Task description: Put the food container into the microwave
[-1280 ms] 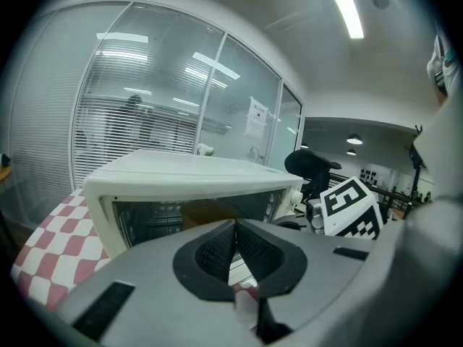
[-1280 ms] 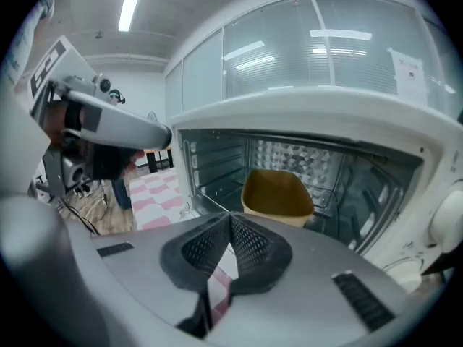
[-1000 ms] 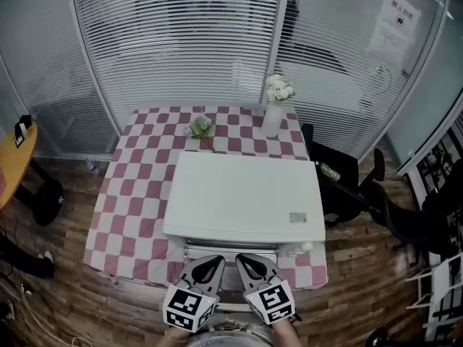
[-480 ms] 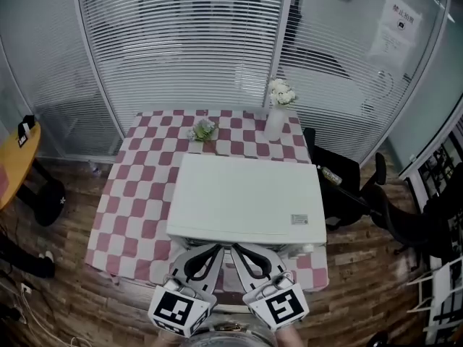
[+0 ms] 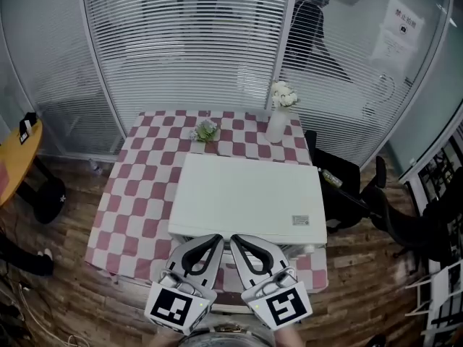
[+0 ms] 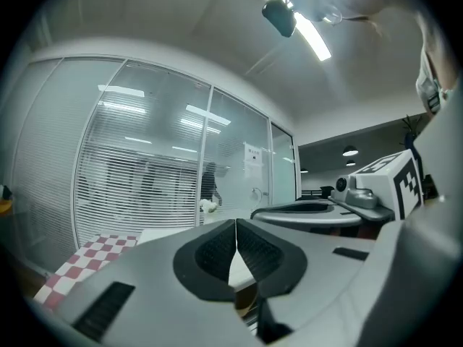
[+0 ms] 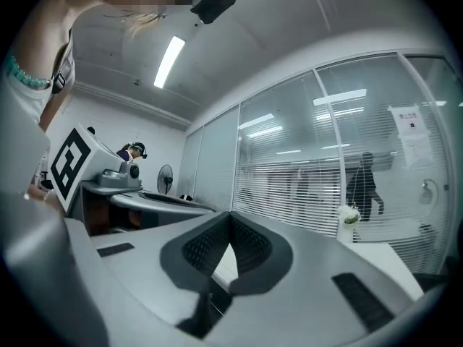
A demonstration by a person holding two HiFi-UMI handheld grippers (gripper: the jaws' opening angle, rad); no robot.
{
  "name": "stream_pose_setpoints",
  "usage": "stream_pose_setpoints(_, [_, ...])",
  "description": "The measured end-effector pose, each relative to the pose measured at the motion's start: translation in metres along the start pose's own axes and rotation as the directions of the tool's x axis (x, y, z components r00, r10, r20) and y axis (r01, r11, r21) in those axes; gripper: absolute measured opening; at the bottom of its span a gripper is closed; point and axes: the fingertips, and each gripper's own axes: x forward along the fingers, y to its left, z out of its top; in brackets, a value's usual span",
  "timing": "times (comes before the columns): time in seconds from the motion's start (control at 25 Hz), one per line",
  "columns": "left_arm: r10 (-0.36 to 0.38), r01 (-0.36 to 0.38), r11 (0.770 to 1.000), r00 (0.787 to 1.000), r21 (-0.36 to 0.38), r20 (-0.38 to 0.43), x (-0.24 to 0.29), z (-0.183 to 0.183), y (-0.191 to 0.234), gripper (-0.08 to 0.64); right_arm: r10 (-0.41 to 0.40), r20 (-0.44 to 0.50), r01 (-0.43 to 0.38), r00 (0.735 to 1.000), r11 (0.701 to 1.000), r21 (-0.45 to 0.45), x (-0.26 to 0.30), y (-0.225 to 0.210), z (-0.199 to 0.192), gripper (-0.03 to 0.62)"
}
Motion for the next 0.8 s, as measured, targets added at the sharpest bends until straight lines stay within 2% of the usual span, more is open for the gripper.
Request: stream_pose_setpoints(0.8, [-0.002,0.002,1.000,1.000,-0.001,0.009,0.0001,-0.0057,-0.0002,0.014,-0.013,-0.038,0.013,0.999,1.000,0.001,-0.0055,-0.0010,-0.0104,-0.008])
